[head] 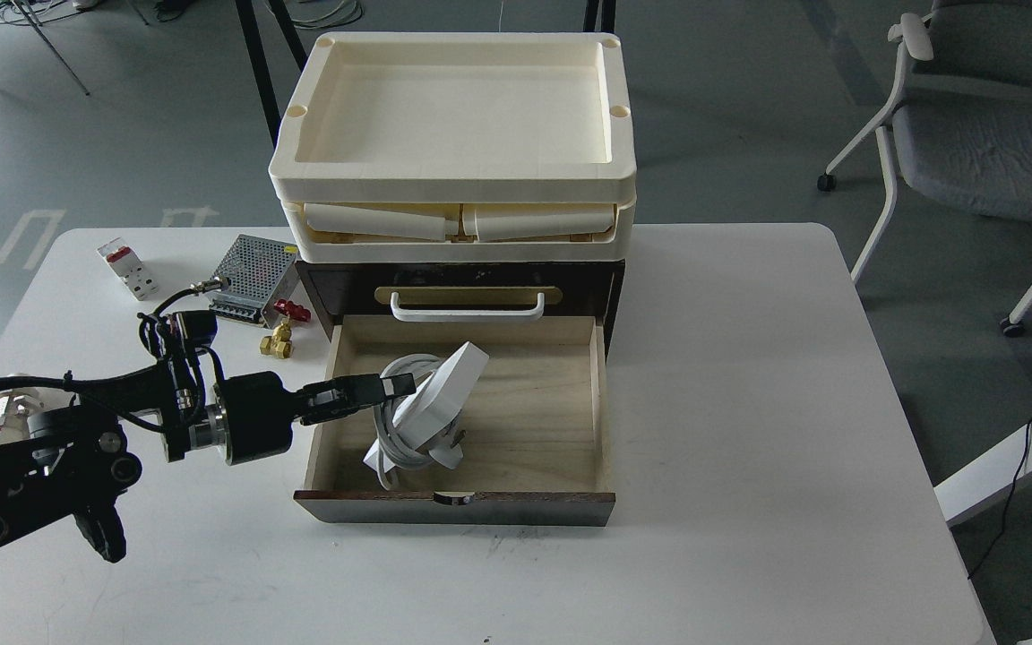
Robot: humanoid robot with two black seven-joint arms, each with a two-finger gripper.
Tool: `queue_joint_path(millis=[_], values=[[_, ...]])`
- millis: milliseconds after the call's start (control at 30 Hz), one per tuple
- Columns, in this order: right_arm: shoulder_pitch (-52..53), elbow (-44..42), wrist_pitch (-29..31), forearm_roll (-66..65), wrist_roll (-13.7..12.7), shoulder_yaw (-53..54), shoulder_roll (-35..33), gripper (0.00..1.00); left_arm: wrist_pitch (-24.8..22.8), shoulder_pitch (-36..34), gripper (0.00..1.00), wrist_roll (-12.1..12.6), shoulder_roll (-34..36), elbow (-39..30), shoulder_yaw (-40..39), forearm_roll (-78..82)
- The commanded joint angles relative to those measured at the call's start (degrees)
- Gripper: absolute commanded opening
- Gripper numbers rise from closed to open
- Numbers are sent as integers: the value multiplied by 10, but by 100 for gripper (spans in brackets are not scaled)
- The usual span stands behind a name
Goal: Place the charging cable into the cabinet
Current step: 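Carry the power strip over the open drawer and lower it inside, then release the power strip and withdraw the left gripper from the drawer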
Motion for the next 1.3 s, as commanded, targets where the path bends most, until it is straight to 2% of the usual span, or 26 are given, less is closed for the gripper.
queue_joint_path(millis=[0, 133, 400, 433, 500, 600, 667, 800, 900, 1033, 1133, 1267], values=[[-3, -1, 0, 0, 0, 0, 0, 100, -1, 0, 38, 0, -11, 3, -2, -12], [-6, -1, 0, 0, 0, 0, 0, 100, -1, -1, 50, 0, -19, 18, -1, -31], [-7, -1, 0, 0, 0, 0, 0, 100, -4, -1, 53, 0, -33, 37, -2, -47], [-6, -1, 0, 0, 0, 0, 0, 100, -4, -1, 56, 0, -33, 37, -2, -47], [-7, -1, 0, 0, 0, 0, 0, 100, -8, 0, 74, 0, -27, 34, -2, -48], [-7, 0, 0, 0, 0, 0, -1, 100, -11, 4, 77, 0, -4, 27, -3, -67], [-6, 1, 0, 0, 0, 1, -1, 100, -34, 8, 78, 0, 29, 20, -2, -89], [-6, 13, 0, 0, -2, -5, -2, 100, -142, 9, 82, 0, 97, 27, -3, -132], [-6, 77, 0, -8, -3, -25, -5, 100, -142, 9, 86, 0, 140, 47, -8, -214], [-7, 193, 0, -7, -1, -14, -16, 100, -142, 9, 91, 0, 149, 130, -66, -377], [-14, 273, 0, -8, -1, -16, -16, 100, -142, 3, 92, 0, 142, 241, -133, -441], [-19, 296, 0, -8, -1, -12, -9, 100, -142, -10, 93, 0, 92, 373, -229, -457]])
